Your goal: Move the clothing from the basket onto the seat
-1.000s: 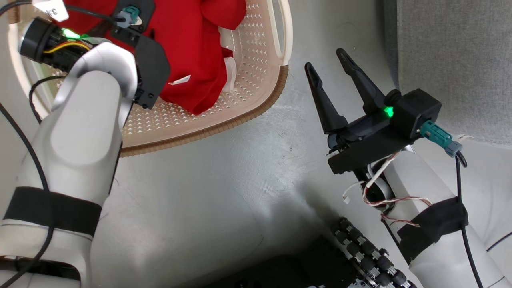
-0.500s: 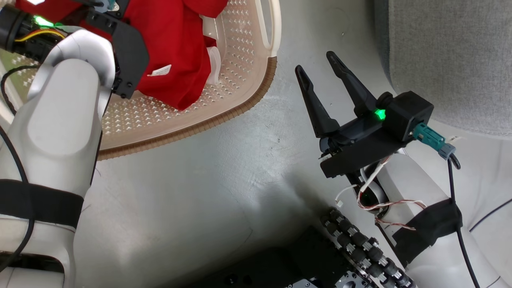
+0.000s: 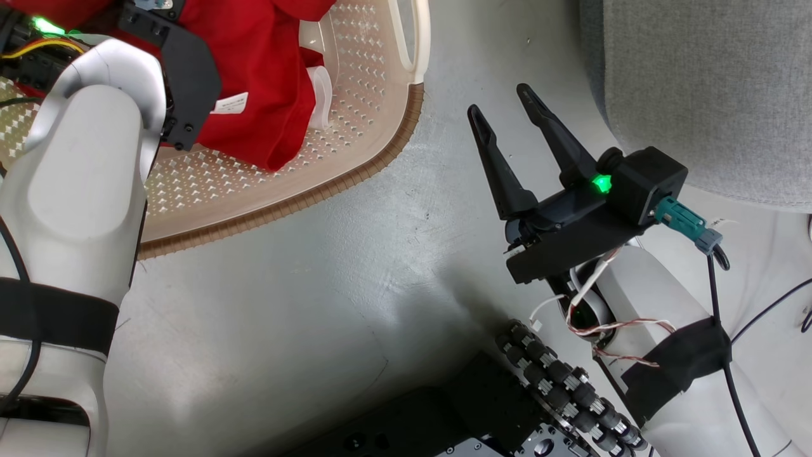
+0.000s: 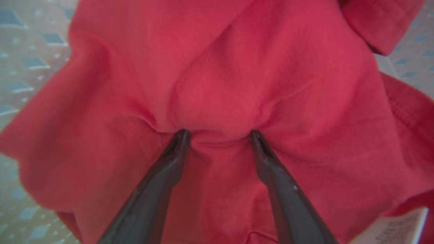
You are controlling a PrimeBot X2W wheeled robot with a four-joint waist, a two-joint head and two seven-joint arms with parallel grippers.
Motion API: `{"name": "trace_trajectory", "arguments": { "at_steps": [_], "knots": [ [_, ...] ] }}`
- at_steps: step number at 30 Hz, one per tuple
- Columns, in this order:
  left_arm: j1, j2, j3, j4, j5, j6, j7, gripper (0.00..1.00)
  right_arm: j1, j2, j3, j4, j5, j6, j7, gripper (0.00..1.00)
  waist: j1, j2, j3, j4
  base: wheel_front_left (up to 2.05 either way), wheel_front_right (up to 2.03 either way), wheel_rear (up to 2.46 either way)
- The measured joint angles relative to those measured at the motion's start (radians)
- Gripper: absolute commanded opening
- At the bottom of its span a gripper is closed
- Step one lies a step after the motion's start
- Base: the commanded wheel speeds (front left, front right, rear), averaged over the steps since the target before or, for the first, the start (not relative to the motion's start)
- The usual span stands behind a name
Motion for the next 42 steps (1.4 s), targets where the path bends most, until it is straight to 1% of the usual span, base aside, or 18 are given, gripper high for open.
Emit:
{"name": "trace_trajectory", "arguments": {
  "at_steps": [1, 3, 4, 5, 6, 14, 17, 25, 30, 34, 42],
  "knots": [
    [-0.003, 0.001, 0.000, 0.002, 0.000, 0.000, 0.000, 0.50, 0.000, 0.000, -0.001, 0.000, 0.001, 0.000, 0.000, 1.00, 0.0000, 0.0000, 0.001, -0.001, 0.00, 0.00, 0.00],
    [-0.006, 0.001, -0.001, 0.005, 0.000, 0.000, 0.000, 0.35, 0.000, 0.000, -0.004, 0.000, 0.001, 0.000, 0.000, 1.00, -0.0001, 0.0000, 0.002, -0.003, 0.00, 0.00, 0.00],
    [-0.006, 0.001, -0.002, 0.006, 0.000, 0.000, -0.004, 0.24, 0.001, 0.000, -0.006, 0.000, 0.001, 0.000, 0.000, 1.00, -0.0001, 0.0000, 0.002, -0.004, 0.00, 0.00, 0.00],
    [-0.006, 0.001, -0.002, 0.009, 0.000, 0.000, -0.009, 0.05, 0.001, 0.000, -0.008, -0.001, 0.003, 0.000, 0.000, 1.00, 0.0000, 0.0000, 0.003, -0.005, 0.00, 0.00, 0.00],
    [-0.006, 0.001, -0.002, 0.010, 0.000, 0.000, -0.009, 0.00, 0.001, 0.000, -0.010, -0.001, 0.003, 0.000, 0.000, 1.00, 0.0000, 0.0000, 0.003, -0.006, 0.00, 0.00, 0.00],
    [-0.006, -0.001, -0.006, 0.020, 0.000, 0.000, -0.035, 0.00, 0.001, 0.001, -0.030, 0.000, 0.004, 0.000, 0.000, 1.00, 0.0000, 0.0000, 0.003, -0.010, 0.00, 0.00, 0.00],
    [-0.005, -0.004, 0.005, 0.019, -0.010, 0.000, -0.063, 0.00, -0.002, 0.001, -0.030, 0.001, 0.005, 0.000, 0.000, 1.00, 0.0000, 0.0000, 0.002, -0.009, 0.00, 0.00, 0.00],
    [0.048, -0.053, 0.016, 0.028, -0.039, 0.002, -0.153, 0.00, -0.005, 0.003, -0.071, 0.053, -0.010, 0.000, 0.000, 1.00, 0.0000, 0.0001, -0.042, 0.011, 0.00, 0.00, 0.00],
    [0.079, -0.103, 0.037, 0.039, -0.084, 0.015, -0.212, 0.00, -0.006, 0.001, -0.113, 0.084, -0.031, 0.001, 0.000, 1.00, 0.0000, 0.0000, -0.089, 0.040, 0.00, 0.00, 0.00],
    [0.115, -0.146, 0.045, 0.049, -0.108, 0.018, -0.256, 0.00, -0.005, -0.017, -0.137, 0.102, -0.054, 0.002, 0.000, 1.00, 0.0000, 0.0001, -0.133, 0.071, 0.00, 0.00, 0.00],
    [0.177, -0.167, 0.067, 0.065, -0.174, 0.017, -0.356, 0.00, 0.036, -0.059, -0.190, 0.135, -0.070, 0.009, 0.000, 1.00, 0.0000, 0.0000, -0.245, 0.157, 0.00, 0.00, 0.00]
  ]
}}
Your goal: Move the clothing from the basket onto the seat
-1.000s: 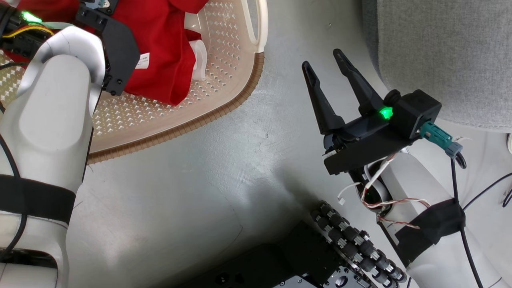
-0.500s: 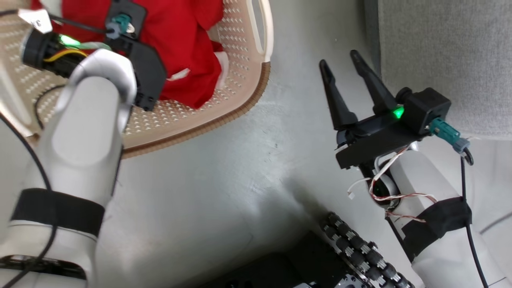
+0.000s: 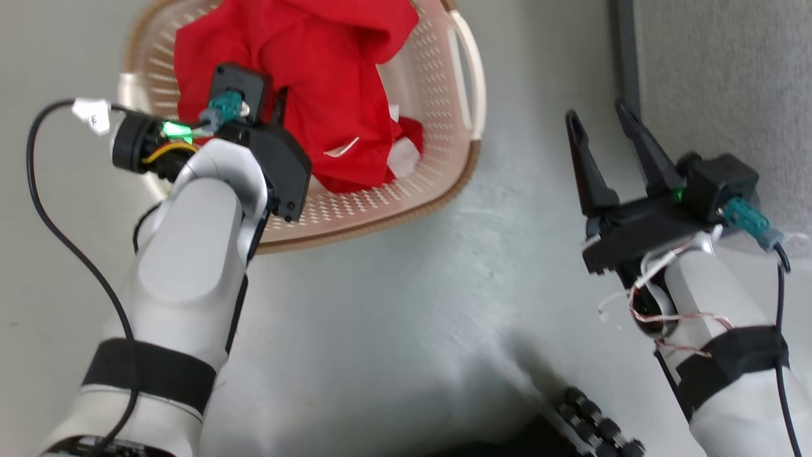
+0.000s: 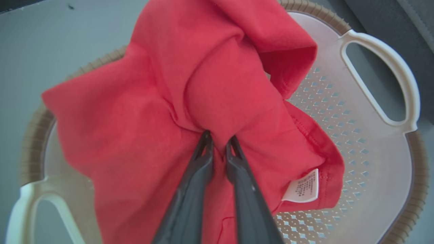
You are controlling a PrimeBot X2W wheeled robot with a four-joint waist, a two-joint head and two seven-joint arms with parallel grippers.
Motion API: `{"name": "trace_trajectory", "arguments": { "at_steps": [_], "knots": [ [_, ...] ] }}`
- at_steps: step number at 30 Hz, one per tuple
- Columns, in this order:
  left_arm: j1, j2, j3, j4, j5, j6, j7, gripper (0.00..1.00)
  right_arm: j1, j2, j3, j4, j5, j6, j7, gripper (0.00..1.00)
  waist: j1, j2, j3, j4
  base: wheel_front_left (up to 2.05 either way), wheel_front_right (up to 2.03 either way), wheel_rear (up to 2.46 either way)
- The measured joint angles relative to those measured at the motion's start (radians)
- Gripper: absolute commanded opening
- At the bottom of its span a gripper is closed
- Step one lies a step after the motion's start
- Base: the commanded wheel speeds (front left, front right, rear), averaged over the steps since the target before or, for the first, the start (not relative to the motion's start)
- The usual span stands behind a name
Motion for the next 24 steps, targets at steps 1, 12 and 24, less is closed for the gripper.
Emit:
{"name": "trace_trajectory", "arguments": {
  "at_steps": [1, 12, 24],
  "knots": [
    [0.008, -0.002, 0.002, 0.003, -0.006, 0.000, -0.010, 0.00, 0.008, -0.002, -0.003, 0.003, 0.000, 0.000, 0.000, 1.00, 0.0000, 0.0000, -0.013, 0.010, 0.00, 0.00, 0.00],
    [0.113, -0.014, 0.003, 0.035, -0.073, -0.010, -0.107, 0.00, 0.098, -0.014, -0.029, 0.031, -0.019, 0.004, 0.000, 1.00, -0.0001, 0.0000, -0.172, 0.107, 0.00, 0.00, 0.00],
    [0.233, -0.019, -0.023, 0.039, -0.180, -0.018, -0.188, 0.00, 0.194, -0.028, -0.045, 0.053, -0.037, 0.010, 0.000, 1.00, 0.0000, -0.0001, -0.341, 0.176, 0.00, 0.00, 0.00]
  ]
}}
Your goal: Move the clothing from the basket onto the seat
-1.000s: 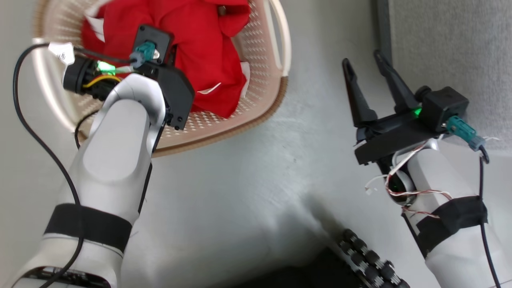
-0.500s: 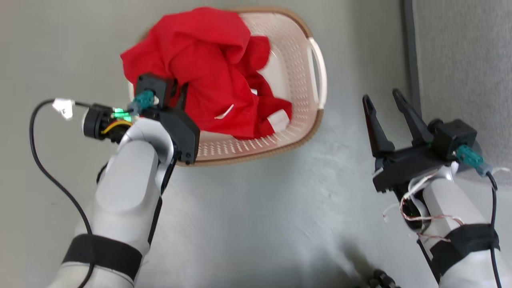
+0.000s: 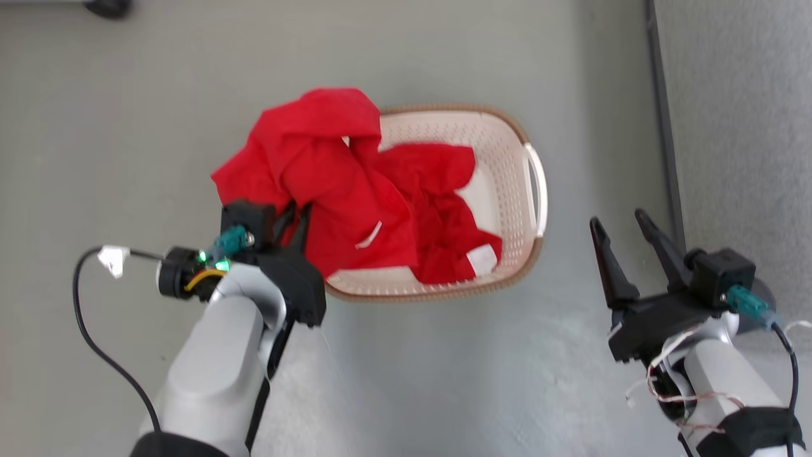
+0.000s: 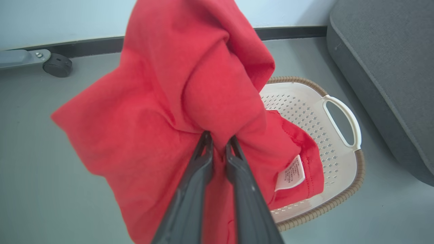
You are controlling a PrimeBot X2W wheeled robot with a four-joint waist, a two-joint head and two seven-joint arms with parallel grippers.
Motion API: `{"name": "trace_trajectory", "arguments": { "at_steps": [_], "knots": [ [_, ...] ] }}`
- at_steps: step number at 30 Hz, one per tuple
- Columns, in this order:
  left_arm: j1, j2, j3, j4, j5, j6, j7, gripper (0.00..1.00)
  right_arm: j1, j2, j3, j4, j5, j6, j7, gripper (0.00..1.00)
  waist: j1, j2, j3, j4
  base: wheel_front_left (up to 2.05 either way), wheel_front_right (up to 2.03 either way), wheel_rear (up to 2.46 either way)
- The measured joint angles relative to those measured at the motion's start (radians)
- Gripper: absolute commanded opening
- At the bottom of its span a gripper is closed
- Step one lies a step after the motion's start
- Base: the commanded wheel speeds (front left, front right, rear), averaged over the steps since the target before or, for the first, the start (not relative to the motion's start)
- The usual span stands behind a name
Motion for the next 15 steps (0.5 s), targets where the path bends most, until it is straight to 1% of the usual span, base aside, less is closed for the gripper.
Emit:
{"name": "trace_trajectory", "arguments": {
  "at_steps": [9, 15],
  "knots": [
    [0.097, 0.000, -0.056, -0.042, -0.113, -0.006, -0.047, 0.00, 0.083, -0.007, -0.007, 0.011, -0.008, 0.004, 0.000, 1.00, -0.0001, 0.0001, -0.138, 0.035, 0.00, 0.00, 0.00],
    [0.150, 0.001, -0.080, -0.063, -0.166, 0.012, -0.062, 0.00, 0.137, -0.014, -0.007, 0.015, -0.017, 0.008, 0.000, 1.00, -0.0001, 0.0001, -0.227, 0.053, 0.00, 0.00, 0.00]
  ]
}}
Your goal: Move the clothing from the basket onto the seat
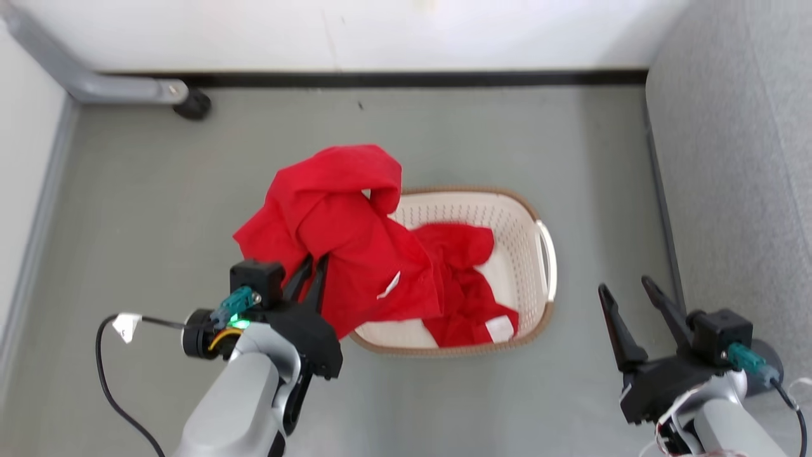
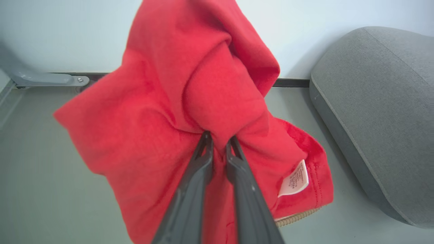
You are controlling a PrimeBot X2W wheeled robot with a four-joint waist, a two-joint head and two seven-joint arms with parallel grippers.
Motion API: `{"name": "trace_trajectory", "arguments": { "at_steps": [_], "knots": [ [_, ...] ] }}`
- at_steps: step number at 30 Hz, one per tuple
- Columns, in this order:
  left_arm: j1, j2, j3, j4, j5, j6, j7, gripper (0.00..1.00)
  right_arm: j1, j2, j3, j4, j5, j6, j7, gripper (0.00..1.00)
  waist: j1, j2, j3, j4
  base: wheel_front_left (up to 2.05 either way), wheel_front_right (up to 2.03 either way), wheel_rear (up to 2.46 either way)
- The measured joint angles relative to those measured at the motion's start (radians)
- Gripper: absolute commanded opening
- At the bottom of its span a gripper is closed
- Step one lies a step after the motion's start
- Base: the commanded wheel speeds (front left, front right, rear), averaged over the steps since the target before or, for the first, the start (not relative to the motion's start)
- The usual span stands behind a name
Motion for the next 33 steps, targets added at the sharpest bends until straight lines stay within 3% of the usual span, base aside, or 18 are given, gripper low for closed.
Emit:
{"name": "trace_trajectory", "arguments": {
  "at_steps": [21, 33],
  "knots": [
    [0.151, 0.005, 0.063, -0.039, -0.037, 0.050, -0.030, 0.00, 0.161, -0.004, -0.004, -0.018, 0.000, 0.006, 0.000, 1.00, 0.0001, -0.0001, -0.259, 0.053, 0.00, 0.00, 0.00],
    [0.194, 0.040, 0.095, -0.117, -0.037, 0.069, -0.031, 0.00, 0.189, -0.002, -0.008, -0.061, -0.007, 0.006, 0.000, 1.00, 0.0002, 0.0001, -0.312, 0.059, 0.00, 0.00, 0.00]
  ]
}}
